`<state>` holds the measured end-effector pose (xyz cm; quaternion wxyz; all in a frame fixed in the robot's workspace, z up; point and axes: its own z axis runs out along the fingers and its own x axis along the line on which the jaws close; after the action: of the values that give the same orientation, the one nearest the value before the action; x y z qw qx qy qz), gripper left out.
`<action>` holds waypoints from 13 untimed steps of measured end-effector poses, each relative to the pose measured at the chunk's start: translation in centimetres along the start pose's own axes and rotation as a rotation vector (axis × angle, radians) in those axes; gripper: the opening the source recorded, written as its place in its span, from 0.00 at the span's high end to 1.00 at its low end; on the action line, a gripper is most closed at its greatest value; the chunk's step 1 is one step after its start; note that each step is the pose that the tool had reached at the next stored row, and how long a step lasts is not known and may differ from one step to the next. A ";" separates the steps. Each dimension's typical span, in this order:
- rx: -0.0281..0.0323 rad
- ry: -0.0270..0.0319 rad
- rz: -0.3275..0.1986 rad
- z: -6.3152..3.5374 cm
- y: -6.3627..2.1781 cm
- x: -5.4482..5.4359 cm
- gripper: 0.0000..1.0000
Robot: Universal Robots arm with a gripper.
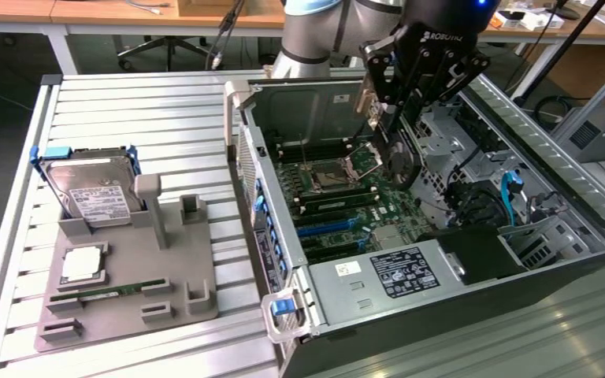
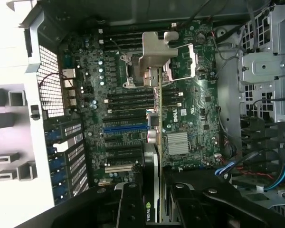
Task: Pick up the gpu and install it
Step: 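Pick up the gpu and move the gpu toward the slot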
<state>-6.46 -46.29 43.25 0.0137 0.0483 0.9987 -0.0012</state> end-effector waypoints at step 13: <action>0.0005 0.0000 0.000 0.61 0.23 -2.3 0.73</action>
<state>-4.10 -46.29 42.70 0.0137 0.0483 0.9987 -0.0014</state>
